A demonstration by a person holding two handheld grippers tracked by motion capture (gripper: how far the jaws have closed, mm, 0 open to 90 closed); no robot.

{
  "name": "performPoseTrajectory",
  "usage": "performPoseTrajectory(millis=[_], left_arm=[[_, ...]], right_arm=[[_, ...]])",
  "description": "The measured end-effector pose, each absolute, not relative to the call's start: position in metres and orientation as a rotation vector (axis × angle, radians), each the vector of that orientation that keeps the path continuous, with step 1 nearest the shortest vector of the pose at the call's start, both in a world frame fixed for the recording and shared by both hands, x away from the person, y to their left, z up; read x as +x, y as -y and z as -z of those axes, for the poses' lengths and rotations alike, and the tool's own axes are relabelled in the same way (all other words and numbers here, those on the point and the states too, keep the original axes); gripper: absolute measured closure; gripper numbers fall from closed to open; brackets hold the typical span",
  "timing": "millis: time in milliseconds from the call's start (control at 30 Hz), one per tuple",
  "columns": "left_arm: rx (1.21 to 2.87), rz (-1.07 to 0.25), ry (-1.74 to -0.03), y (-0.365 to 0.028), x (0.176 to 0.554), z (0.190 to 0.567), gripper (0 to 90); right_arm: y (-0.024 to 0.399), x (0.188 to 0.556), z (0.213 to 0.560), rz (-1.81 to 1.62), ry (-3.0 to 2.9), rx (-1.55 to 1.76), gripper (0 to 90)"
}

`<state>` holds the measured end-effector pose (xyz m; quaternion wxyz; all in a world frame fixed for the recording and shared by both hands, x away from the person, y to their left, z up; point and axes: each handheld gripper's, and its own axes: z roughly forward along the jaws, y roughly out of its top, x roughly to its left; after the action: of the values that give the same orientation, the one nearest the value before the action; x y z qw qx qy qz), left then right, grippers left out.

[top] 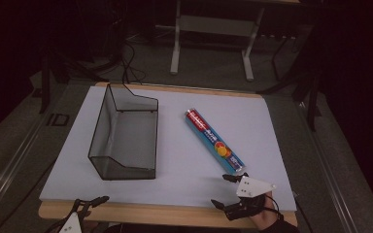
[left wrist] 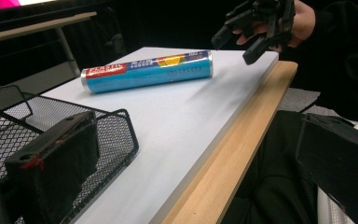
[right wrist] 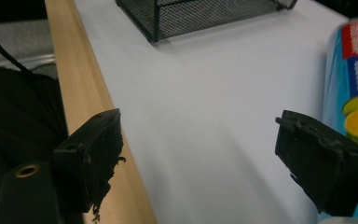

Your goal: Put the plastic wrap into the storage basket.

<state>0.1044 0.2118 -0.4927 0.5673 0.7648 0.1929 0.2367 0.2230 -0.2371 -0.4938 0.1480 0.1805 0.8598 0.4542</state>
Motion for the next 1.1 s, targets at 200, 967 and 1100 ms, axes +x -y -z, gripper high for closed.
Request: performPoseTrajectory(millis=[200, 967, 1100], left_arm=[[1.8, -0.553, -0.452, -0.211, 0.104, 0.493, 0.1], [1.798, -0.533, -0.447, -0.211, 0.104, 0.492, 0.1], [1.798, -0.532, -0.447, -0.21, 0.104, 0.492, 0.1]], right_arm=[[0.234, 0.221, 0.492, -1.309, -2.493, 0.559, 10.5], [0.212, 0.222, 0.439, -1.327, -2.424, 0.438, 9.0], [0.207, 0.23, 0.43, -1.321, -2.411, 0.428, 9.1]])
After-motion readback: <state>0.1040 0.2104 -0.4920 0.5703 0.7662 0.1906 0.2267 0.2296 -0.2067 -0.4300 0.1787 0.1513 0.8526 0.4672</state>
